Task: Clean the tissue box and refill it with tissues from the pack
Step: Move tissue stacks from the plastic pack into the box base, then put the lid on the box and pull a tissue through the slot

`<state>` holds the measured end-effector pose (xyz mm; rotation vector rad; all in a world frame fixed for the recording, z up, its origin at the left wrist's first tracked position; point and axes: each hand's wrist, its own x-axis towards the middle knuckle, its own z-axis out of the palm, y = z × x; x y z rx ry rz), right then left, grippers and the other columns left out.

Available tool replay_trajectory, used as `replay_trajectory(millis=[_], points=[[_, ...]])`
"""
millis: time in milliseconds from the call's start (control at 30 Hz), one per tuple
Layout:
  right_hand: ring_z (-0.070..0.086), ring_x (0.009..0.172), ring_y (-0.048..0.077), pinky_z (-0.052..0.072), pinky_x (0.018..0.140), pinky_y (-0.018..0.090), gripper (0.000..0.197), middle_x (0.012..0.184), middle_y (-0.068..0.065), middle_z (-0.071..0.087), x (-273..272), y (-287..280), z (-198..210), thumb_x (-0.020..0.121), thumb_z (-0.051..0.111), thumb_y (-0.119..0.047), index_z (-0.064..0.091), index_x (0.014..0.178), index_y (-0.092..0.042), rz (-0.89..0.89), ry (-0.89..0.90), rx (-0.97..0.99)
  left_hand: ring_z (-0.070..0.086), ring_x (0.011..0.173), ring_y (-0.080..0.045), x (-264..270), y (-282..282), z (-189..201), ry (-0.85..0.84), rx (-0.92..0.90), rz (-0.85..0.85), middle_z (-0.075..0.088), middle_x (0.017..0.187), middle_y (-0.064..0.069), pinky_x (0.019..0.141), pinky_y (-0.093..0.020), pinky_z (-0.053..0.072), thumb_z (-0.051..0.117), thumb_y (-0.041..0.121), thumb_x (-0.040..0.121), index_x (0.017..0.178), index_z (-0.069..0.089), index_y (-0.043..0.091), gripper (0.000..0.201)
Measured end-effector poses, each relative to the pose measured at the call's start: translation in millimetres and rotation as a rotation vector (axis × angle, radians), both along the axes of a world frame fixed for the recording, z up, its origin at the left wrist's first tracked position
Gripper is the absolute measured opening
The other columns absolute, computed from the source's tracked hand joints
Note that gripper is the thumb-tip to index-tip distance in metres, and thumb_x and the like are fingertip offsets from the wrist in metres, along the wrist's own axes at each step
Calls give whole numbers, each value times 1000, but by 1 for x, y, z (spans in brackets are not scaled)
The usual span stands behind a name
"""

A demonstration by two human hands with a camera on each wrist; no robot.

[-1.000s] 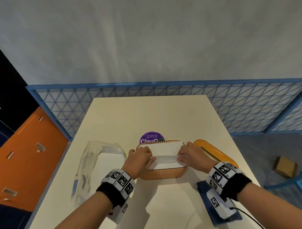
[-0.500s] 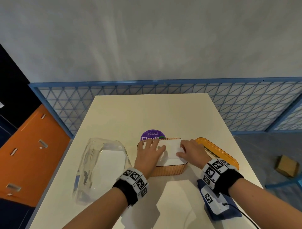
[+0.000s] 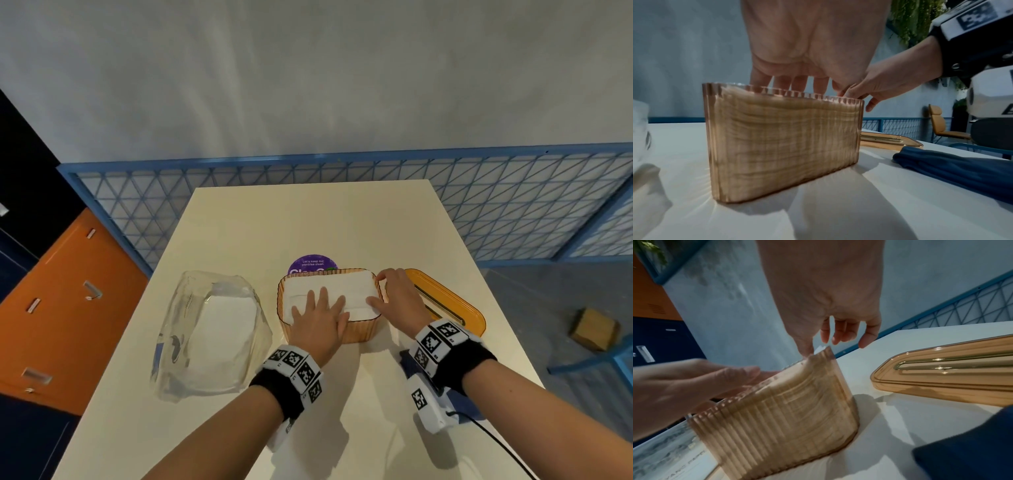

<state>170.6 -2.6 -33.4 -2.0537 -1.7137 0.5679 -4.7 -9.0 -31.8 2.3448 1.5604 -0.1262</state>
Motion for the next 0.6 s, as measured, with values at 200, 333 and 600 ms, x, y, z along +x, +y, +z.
replay_trajectory(millis=[200,333,600], points=[[40,120,30,40,97,41,57,131,15,41,57,-14,-7,90,56,-38,36,137,-11,-126,-144,-71,2,148,-26,2,-4,-6,72,32,19,4,160,-1,113,-61,16,13,40,102,149,13,32,48],[22,138,34,32,106,49,99,149,17,21,89,-16,-19,75,68,-53,10,147,-19,-157,-367,-430,0,148,-23,3,-5,-4,69,21,26,2,160,2,114,-61,13,12,41,102,149,11,34,48],[26,136,37,33,107,56,123,147,18,23,105,-17,-37,62,75,-59,-5,148,-21,-148,-412,-627,2,148,-22,0,-3,-5,74,31,25,4,160,3,114,-58,16,14,40,102,149,12,36,47]])
